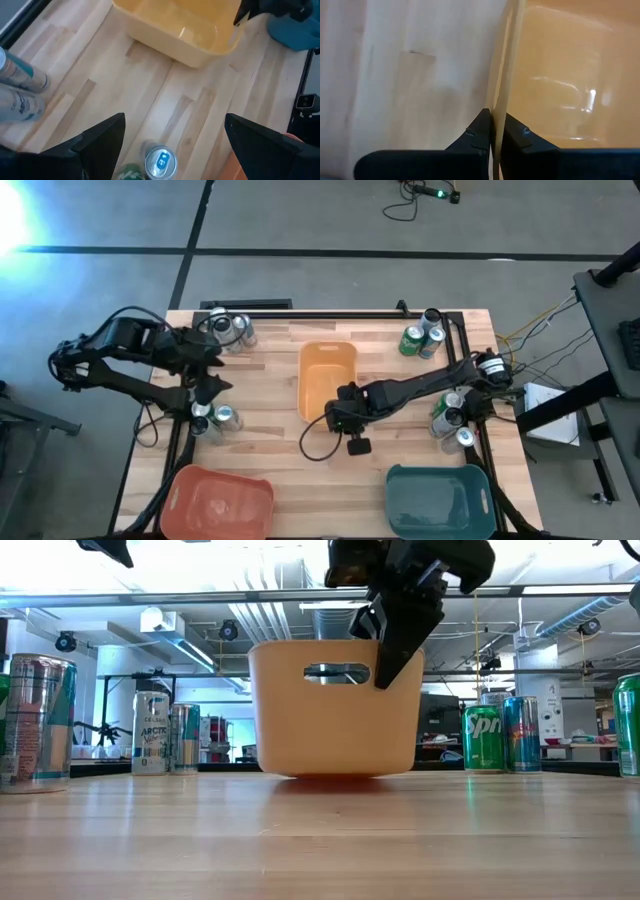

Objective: Sort soda cans
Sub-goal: Adjust the yellow bin, then move the orange bin on the left side of the yellow bin

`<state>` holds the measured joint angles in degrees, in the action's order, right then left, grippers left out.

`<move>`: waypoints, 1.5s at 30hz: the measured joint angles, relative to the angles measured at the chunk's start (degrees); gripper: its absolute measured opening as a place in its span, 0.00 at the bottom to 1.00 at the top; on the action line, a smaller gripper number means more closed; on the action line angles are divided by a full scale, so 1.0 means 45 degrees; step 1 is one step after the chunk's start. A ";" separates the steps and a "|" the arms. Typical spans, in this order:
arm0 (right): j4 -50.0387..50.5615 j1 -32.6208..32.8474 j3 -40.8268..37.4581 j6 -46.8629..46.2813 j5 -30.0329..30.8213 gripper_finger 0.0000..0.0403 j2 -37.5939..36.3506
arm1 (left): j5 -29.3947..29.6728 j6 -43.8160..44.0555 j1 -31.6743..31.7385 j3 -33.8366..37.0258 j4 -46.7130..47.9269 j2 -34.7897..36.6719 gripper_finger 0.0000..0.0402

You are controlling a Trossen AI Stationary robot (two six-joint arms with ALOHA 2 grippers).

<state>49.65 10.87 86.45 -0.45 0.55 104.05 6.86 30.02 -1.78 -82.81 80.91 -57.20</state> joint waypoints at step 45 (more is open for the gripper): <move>0.1617 0.0024 0.5668 -0.0478 -0.1117 0.66 -0.0204 | 0.0642 1.0741 -1.0550 -0.1661 -0.3279 -0.6602 0.77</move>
<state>56.92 10.98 111.96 -2.60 -4.47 103.13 9.75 78.36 -49.25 -90.28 66.16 -86.91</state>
